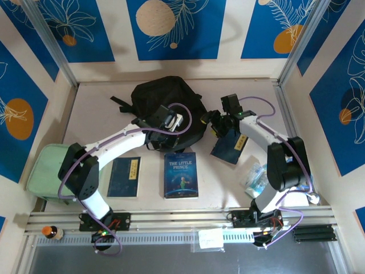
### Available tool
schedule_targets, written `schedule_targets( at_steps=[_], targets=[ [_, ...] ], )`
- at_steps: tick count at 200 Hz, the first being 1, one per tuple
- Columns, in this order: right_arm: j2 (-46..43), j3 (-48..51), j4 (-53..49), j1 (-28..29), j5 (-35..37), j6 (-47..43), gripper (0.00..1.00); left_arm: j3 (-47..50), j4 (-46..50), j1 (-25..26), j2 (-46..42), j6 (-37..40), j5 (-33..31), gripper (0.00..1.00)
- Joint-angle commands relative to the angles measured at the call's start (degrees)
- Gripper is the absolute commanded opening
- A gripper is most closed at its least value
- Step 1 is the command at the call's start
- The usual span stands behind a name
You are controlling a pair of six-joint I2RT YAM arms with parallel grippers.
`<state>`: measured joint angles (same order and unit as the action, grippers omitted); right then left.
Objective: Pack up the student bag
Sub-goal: Unzip the student bag at the top-center of the table.
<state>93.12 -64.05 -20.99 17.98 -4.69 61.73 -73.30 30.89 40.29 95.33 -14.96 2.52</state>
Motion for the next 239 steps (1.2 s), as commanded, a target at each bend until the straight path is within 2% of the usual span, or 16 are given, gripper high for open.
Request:
schedule_targets(
  at_steps=[1,27,52,76,109,133,183,239],
  targets=[
    [-2.89,4.46,-0.79,2.56,-2.72,5.23,0.70,0.07,1.85,0.27,-1.68,-0.85,-0.76,0.00],
    [-1.67,5.92,3.92,5.92,-4.16,9.70,0.72,0.35,3.65,0.31,-2.15,-0.60,-1.53,0.00],
    [1.75,4.00,4.27,7.63,-3.07,11.41,0.71,0.39,5.19,0.31,-2.85,-0.27,-2.25,0.00],
    [4.58,1.46,3.04,7.95,-1.58,9.99,0.57,1.20,6.08,0.31,-3.56,-0.20,-2.52,0.00],
    [4.97,1.12,2.84,7.69,0.47,9.09,0.27,1.69,9.12,0.29,-3.99,-0.54,-6.85,0.00],
    [4.10,1.64,2.71,7.69,2.28,8.92,0.17,2.27,11.44,0.26,-4.14,-0.38,-9.90,0.00],
    [3.88,1.65,2.19,7.66,4.06,8.71,0.08,3.75,14.21,0.16,-3.99,-0.03,-14.51,0.00],
    [2.81,1.65,1.83,7.44,5.29,8.08,0.05,2.71,15.68,-0.13,-2.17,0.28,-17.20,0.00]
  ],
)
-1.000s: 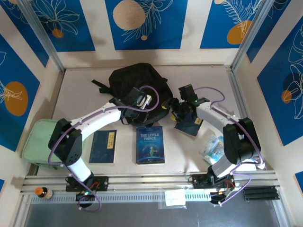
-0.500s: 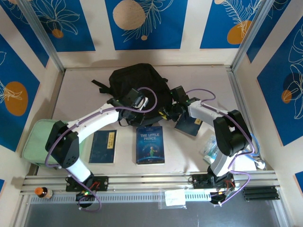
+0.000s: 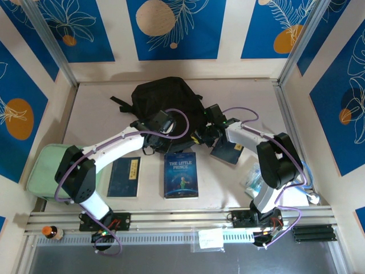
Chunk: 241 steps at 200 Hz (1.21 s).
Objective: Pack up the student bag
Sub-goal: Unzip the student bag at the top-center of the table.
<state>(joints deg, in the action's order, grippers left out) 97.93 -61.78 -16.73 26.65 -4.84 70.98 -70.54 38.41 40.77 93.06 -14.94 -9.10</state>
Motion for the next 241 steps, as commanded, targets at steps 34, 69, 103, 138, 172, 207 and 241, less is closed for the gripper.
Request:
schedule_targets(
  at_steps=[34,69,103,138,172,207,241],
  targets=[
    [-1.09,-0.82,-2.19,-1.51,4.89,-1.29,0.06,-2.45,6.06,-0.61,-1.59,0.85,-2.63,0.00],
    [0.84,-0.73,-0.76,-1.43,2.30,-0.07,0.15,-7.45,1.52,-0.52,-3.08,1.55,6.57,0.00],
    [0.55,-0.10,-0.48,-1.93,3.79,-0.01,0.09,-7.21,1.45,-0.52,-3.82,1.25,6.79,0.00],
    [0.50,-0.09,-1.46,-2.92,5.24,-0.83,0.07,-1.01,6.46,-0.84,-3.70,-0.14,-0.95,0.00],
    [0.69,-0.53,-1.38,-2.85,4.88,-1.11,0.06,3.89,6.07,-2.11,-1.30,-1.70,-3.29,0.00],
    [0.35,-0.63,-1.54,-2.79,5.01,-1.46,0.06,2.92,4.57,-2.51,0.89,-2.64,-4.24,0.00],
    [-0.77,0.16,-1.64,-3.19,6.09,-1.78,0.06,1.40,5.62,-3.08,2.08,-2.95,-7.07,0.00]
  ],
)
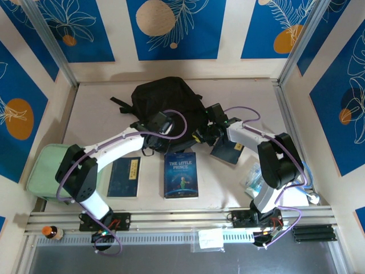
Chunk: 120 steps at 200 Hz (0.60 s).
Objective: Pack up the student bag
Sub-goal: Unzip the student bag at the top-center of the table.
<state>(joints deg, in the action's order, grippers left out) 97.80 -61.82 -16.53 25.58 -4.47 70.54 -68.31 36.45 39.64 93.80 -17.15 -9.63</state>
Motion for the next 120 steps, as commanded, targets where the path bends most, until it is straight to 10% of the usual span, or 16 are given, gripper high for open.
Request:
schedule_targets(
  at_steps=[1,120],
  targets=[
    [-0.66,0.21,-1.83,-2.16,5.71,-1.36,0.06,-0.93,7.59,-1.94,1.32,-0.68,-6.41,0.00],
    [-2.60,-0.40,-2.55,-5.10,6.02,-5.10,0.06,-2.29,1.76,-7.69,3.54,1.10,-6.27,0.00]
  ],
)
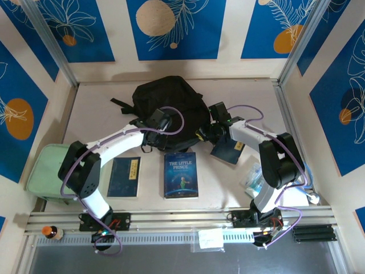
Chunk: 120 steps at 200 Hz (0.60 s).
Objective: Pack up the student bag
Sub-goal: Unzip the student bag at the top-center of the table.
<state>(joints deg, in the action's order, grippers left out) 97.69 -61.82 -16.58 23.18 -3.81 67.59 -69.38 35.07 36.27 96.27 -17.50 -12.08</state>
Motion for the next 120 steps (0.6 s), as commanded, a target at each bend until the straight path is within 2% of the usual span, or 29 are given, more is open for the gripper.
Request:
schedule_targets(
  at_steps=[1,75,96,120],
  targets=[
    [-2.50,-0.45,-2.54,-2.70,5.33,-2.18,0.06,-1.29,3.02,-4.48,1.14,1.43,-3.74,0.00],
    [-3.90,-0.85,-2.93,-3.06,3.82,-2.99,0.06,-2.05,-5.01,-14.63,4.53,2.45,3.77,0.00],
    [-4.77,-0.69,-2.92,-3.14,3.39,-3.04,0.06,-2.47,-6.11,-15.88,6.51,3.35,6.95,0.00],
    [-5.94,-0.02,-3.02,-3.18,3.70,-2.92,0.06,-1.08,-7.28,-15.97,7.63,2.22,7.35,0.00]
  ],
)
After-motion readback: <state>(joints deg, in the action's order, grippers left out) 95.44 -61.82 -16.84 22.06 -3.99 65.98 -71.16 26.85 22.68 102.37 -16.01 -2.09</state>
